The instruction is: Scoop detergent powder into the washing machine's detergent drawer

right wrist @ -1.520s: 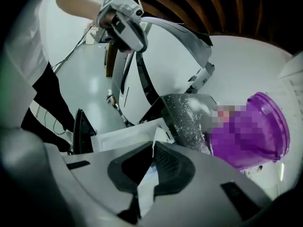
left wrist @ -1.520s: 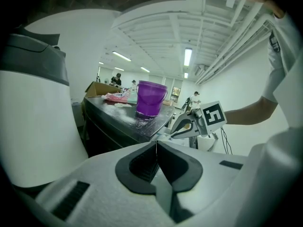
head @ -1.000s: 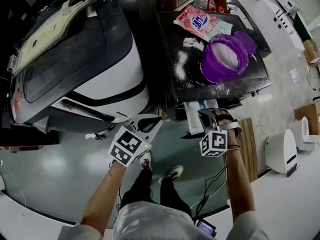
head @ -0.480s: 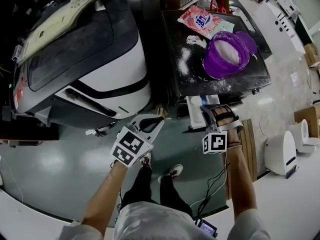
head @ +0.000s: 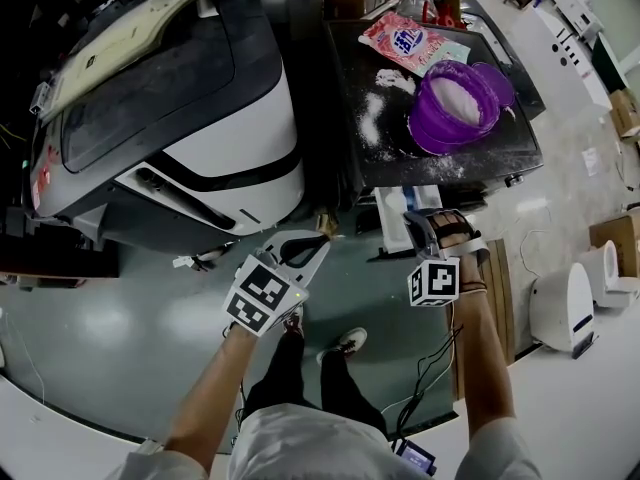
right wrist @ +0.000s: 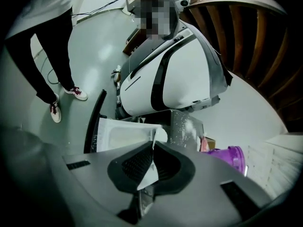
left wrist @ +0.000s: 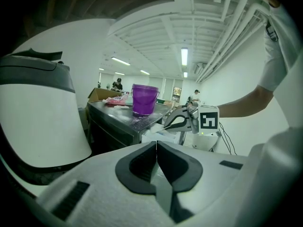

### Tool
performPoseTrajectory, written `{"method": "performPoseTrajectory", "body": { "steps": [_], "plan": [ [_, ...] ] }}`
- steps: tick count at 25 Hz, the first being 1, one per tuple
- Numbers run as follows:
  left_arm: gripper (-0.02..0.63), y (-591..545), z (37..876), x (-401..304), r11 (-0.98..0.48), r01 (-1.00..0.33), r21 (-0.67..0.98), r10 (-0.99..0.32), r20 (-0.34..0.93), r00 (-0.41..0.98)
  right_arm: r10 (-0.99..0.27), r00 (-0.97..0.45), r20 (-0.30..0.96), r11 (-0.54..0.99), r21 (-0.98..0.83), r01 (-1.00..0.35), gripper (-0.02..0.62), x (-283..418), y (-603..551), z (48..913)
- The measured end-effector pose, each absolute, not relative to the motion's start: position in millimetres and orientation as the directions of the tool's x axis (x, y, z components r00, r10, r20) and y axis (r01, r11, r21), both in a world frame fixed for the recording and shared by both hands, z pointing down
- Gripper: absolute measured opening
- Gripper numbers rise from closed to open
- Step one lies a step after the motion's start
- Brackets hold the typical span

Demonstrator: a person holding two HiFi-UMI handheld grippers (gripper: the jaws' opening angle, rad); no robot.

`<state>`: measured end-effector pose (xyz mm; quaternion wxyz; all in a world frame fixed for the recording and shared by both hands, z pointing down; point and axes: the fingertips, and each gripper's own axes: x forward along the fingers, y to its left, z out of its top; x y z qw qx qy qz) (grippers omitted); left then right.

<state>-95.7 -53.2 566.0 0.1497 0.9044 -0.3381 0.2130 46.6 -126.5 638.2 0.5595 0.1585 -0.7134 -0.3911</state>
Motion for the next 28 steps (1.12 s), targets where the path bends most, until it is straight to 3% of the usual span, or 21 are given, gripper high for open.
{"method": "performPoseTrajectory", "body": {
  "steps": [7,11,13,16,20,23,28],
  "plan": [
    [0.011,-52,566,-98,-0.722,-0.678,0.137,-0.551,0.479,0.683,-0.594,-0.306,0.744,0.706,0.665,0.246,0.002,46,-122,648],
    [0.011,-53,567,-99,-0.720,-0.680,0.139,-0.551,0.481,0.682,-0.587,-0.319,0.744,0.733,0.656,0.179,0.002,44,-122,646],
    [0.011,-53,565,-100,-0.720,-0.679,0.141,-0.550,0.480,0.683,-0.568,-0.350,0.745,0.784,0.619,0.046,0.002,44,-121,642],
    [0.011,-55,560,-99,-0.722,-0.677,0.144,-0.549,0.476,0.687,-0.548,-0.424,0.721,0.836,0.468,-0.285,0.002,50,-122,628],
    [0.011,-59,547,-93,-0.730,-0.665,0.161,-0.545,0.451,0.707,-0.587,-0.516,0.624,0.736,0.145,-0.661,0.002,71,-122,603],
    [0.011,-61,536,-88,-0.720,-0.663,0.206,-0.545,0.425,0.723,-0.629,-0.562,0.537,0.616,-0.097,-0.782,0.002,90,-116,585],
    [0.011,-70,512,-73,-0.736,-0.645,0.204,-0.544,0.388,0.744,-0.732,-0.567,0.378,0.454,-0.350,-0.820,0.002,126,-103,541]
  ]
}}
